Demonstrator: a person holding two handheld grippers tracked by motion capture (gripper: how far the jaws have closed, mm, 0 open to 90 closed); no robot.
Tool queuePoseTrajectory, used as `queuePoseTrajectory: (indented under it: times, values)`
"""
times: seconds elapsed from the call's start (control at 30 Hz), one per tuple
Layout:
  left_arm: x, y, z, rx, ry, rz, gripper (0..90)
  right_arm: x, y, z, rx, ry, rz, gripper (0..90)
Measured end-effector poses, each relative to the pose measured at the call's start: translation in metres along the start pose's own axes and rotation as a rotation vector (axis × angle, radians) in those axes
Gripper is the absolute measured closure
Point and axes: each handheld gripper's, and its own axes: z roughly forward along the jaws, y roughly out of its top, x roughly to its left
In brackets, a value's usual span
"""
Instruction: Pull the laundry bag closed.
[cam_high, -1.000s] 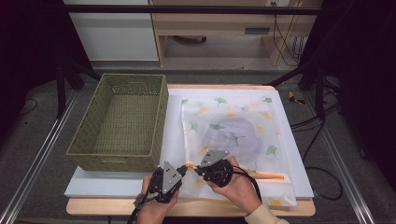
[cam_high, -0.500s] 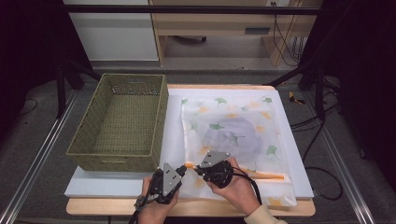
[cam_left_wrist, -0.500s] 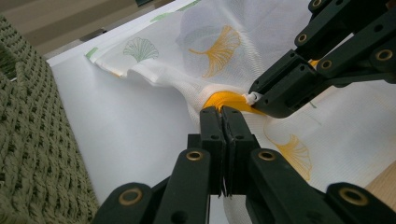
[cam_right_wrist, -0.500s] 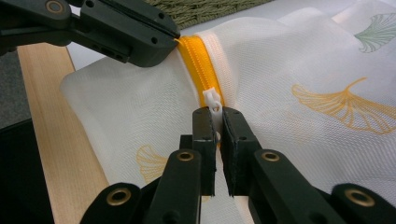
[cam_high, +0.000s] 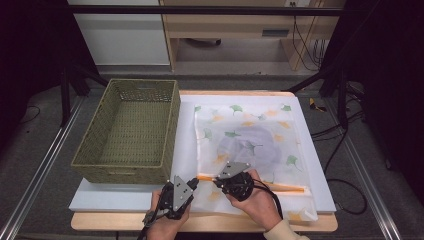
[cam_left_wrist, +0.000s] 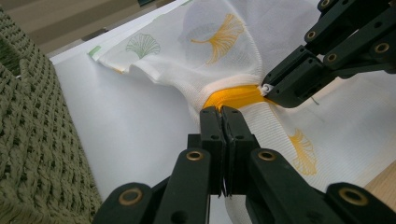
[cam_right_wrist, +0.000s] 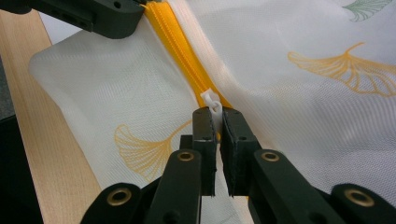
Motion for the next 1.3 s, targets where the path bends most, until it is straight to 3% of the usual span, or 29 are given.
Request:
queuePoseTrajectory:
  times: [1.3]
  values:
    - [-0.003, -0.007, -0.001, 0.015, -0.004, 0.004, 88.3, -0.019, -0.018, -0.009, 0.028, -0.014, 0.061, 85.0]
